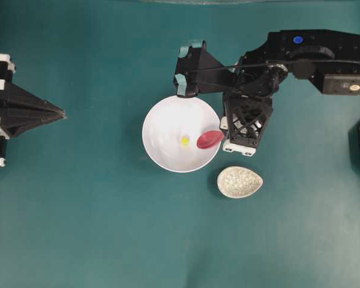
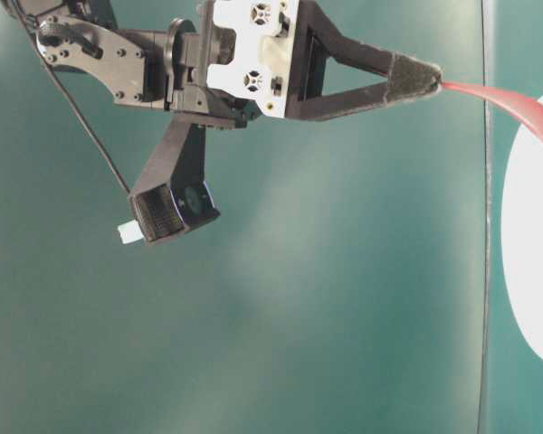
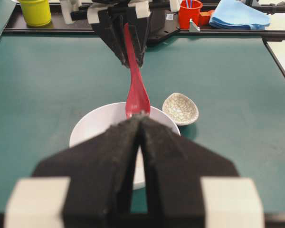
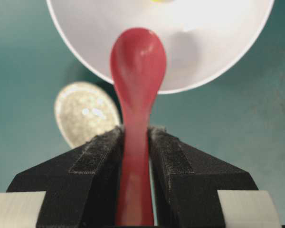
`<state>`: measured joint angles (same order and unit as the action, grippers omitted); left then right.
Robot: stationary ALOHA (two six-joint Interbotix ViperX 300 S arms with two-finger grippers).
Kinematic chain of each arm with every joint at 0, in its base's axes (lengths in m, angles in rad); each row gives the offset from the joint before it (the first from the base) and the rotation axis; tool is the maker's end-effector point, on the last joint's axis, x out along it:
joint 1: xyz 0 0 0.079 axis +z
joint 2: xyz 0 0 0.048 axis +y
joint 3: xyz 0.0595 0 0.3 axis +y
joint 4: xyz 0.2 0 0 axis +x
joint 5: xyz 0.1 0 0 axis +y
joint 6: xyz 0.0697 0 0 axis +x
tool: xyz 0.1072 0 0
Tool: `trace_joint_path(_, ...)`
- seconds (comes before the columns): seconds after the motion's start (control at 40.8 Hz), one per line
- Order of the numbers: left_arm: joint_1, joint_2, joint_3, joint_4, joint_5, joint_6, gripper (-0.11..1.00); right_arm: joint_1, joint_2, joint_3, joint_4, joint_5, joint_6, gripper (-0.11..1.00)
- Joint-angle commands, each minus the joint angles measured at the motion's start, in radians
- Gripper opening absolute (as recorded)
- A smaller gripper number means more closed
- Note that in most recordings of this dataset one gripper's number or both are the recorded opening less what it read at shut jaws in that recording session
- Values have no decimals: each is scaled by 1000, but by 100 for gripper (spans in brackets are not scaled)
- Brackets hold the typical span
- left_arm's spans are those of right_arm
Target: Scoop the yellow hexagonal prism block from the bowl with a spoon using the right arm.
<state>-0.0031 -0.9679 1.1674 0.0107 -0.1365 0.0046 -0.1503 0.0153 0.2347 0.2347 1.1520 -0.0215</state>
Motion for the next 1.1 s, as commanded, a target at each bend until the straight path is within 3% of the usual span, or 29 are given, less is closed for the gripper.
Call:
trace_joint_path(0.0, 2, 8, -21, 3, -5, 0, 4, -3, -12, -28, 0, 0, 0, 25)
trace_joint_path(1.08, 2, 8, -21, 3, -5, 0, 4, -3, 110, -67, 2, -66, -32, 24)
